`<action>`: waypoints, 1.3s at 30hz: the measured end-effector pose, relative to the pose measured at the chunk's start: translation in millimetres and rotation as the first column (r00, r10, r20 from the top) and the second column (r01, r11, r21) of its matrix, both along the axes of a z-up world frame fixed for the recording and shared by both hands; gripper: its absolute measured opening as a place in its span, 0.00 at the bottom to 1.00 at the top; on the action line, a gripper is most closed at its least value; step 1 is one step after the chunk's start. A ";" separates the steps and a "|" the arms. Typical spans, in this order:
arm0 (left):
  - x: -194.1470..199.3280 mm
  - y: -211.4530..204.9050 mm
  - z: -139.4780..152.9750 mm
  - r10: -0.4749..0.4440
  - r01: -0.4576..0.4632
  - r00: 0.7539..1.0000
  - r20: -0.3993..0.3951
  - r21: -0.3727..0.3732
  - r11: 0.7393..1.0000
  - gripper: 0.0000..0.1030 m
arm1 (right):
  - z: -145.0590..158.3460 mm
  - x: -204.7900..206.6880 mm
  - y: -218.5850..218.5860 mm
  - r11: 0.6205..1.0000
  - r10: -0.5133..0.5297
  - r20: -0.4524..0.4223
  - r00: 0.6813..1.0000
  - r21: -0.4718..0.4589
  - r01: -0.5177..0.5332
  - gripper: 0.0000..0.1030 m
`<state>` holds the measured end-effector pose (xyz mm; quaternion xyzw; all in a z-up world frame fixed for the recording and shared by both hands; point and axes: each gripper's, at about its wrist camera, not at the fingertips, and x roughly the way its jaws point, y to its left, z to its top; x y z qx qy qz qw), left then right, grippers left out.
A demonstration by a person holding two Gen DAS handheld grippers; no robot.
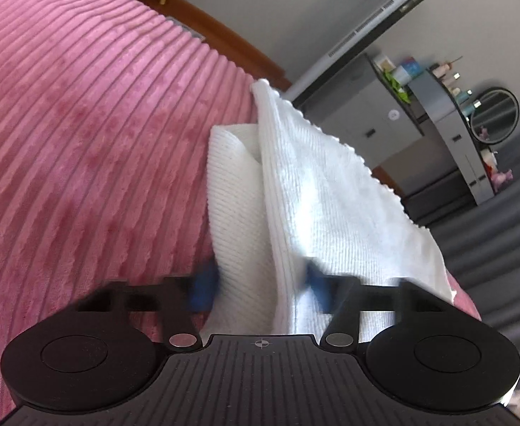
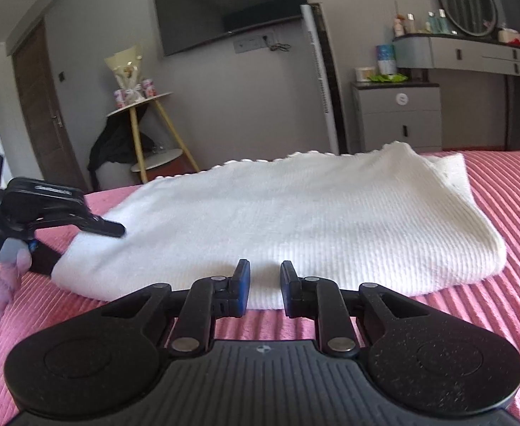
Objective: Fold small clothes
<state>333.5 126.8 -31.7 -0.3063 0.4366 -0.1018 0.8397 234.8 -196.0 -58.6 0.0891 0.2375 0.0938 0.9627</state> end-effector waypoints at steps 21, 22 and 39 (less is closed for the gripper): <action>3.1 -4.5 23.1 0.079 -0.079 0.997 0.015 -0.042 0.996 0.24 | 2.0 7.6 -22.6 0.997 -0.049 0.012 0.999 0.055 0.049 0.11; 2.7 -8.4 30.9 0.073 -0.072 0.997 0.034 -0.031 0.997 0.23 | 1.5 7.9 -25.7 0.996 -0.060 0.009 0.998 0.065 0.060 0.11; 12.0 -249.6 103.1 -0.379 0.297 0.898 0.222 0.329 0.896 0.22 | -0.3 7.6 -109.0 0.931 -0.236 -0.023 0.971 0.282 0.233 0.13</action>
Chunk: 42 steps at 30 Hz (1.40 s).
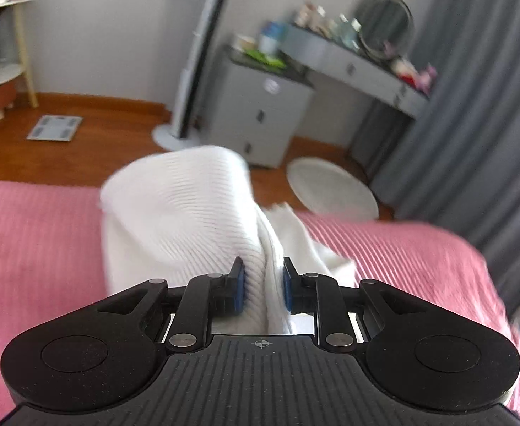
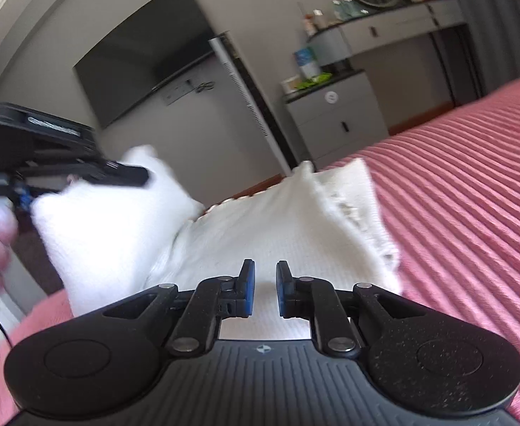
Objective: Fold small clothes
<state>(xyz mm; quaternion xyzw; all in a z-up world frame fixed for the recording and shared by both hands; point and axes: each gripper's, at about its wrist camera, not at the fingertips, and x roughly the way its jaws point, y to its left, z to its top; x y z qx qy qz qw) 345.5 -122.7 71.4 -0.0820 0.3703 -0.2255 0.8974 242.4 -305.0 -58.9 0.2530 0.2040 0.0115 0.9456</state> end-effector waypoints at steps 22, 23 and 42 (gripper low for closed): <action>-101.9 76.0 -61.3 0.151 -0.147 0.984 -0.093 0.058 0.987 0.63 | -9.3 28.8 -42.2 0.899 0.127 -0.045 0.991 0.427 -0.096 0.51; -100.9 74.7 -63.1 0.142 -0.137 0.986 -0.088 0.062 0.989 0.63 | -8.2 37.6 -43.3 0.902 0.142 -0.069 0.987 0.420 -0.101 0.54; -75.6 55.7 -81.8 0.177 -0.165 0.981 -0.082 0.131 0.978 0.62 | 54.4 111.2 15.4 0.958 0.285 -0.095 0.954 0.008 -0.286 0.17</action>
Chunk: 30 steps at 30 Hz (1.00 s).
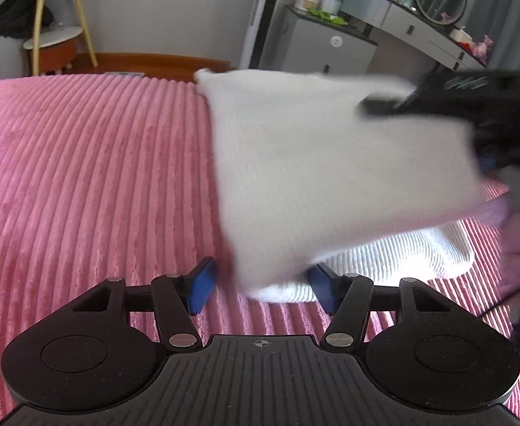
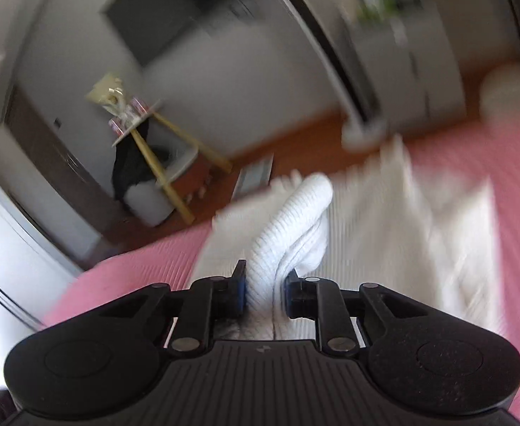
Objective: Fold small clothes
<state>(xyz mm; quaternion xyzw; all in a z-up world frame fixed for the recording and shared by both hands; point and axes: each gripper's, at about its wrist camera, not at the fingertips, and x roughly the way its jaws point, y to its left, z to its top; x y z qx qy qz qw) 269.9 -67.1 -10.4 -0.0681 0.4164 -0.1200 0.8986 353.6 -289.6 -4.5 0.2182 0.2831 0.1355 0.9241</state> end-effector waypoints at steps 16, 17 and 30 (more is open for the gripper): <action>3.5 -8.6 5.7 -0.003 0.002 1.000 -0.027 -0.011 1.000 0.60 | -28.8 -38.6 -66.0 0.994 -0.093 -0.042 0.995 0.049 0.095 0.51; 3.3 -8.9 6.9 -0.007 0.006 1.000 -0.028 -0.025 1.000 0.60 | -29.7 -39.6 -66.4 0.995 -0.081 -0.052 0.995 0.048 0.084 0.51; 8.3 6.3 5.2 0.001 -0.007 0.997 -0.081 -0.076 0.997 0.52 | -54.1 -44.9 -58.2 0.982 -0.078 0.003 0.997 -0.170 0.078 0.27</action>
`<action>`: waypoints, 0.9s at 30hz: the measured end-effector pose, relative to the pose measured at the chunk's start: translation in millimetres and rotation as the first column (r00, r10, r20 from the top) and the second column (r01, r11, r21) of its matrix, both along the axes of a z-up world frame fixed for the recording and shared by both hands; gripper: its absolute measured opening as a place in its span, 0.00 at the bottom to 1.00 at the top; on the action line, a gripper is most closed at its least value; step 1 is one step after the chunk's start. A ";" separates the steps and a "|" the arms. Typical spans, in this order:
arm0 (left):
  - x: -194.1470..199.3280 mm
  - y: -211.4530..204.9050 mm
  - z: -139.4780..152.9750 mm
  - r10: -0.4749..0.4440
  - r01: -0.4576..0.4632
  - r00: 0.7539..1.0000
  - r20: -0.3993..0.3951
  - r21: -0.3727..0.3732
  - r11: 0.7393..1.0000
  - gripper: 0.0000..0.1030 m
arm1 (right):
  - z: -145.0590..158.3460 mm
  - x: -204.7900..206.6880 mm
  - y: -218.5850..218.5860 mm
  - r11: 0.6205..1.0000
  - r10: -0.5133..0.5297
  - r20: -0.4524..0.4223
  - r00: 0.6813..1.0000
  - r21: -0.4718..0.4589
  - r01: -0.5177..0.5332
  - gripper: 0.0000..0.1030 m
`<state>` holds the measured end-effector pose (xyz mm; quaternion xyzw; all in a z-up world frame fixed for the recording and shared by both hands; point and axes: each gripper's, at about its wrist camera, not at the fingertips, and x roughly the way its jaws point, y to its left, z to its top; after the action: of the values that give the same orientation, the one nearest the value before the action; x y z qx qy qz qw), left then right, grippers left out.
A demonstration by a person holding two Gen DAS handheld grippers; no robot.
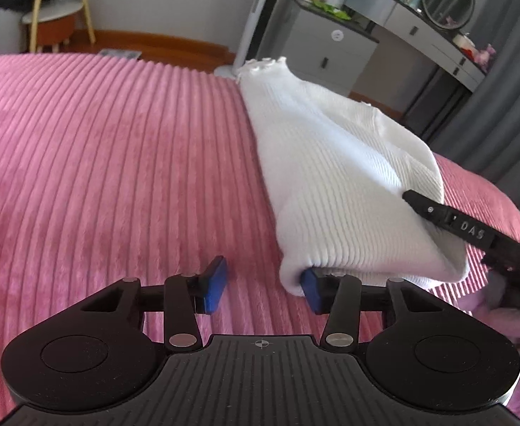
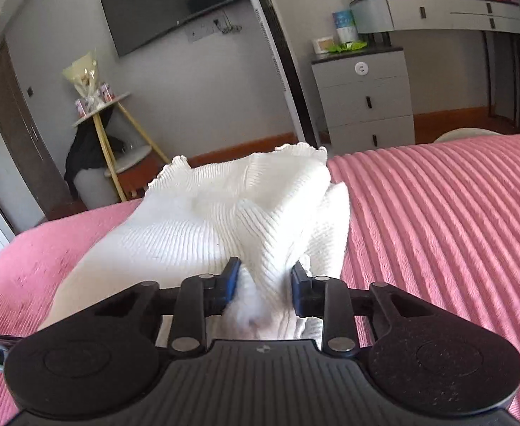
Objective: Fold small clothes
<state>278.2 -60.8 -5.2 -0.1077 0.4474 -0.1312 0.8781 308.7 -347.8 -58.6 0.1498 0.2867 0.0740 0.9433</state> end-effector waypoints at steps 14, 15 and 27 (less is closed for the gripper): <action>14.0 17.4 44.1 0.029 -0.023 0.996 0.084 -0.064 0.998 0.61 | 36.1 -37.0 3.0 0.997 -0.070 0.032 0.997 0.020 0.070 0.51; 20.0 11.1 38.8 0.023 -0.020 0.998 0.064 -0.055 0.998 0.60 | 38.8 -41.2 4.9 0.997 -0.075 0.045 0.996 0.019 0.075 0.46; 20.9 -22.1 16.3 -0.036 0.030 0.997 0.065 0.100 0.995 0.63 | 29.2 -32.5 31.0 0.993 -0.004 0.038 0.999 -0.115 0.008 0.32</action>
<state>299.1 -82.9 11.0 -0.0521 0.4255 -0.1269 0.8945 276.2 -316.7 -29.5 0.0947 0.2723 0.0574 0.9558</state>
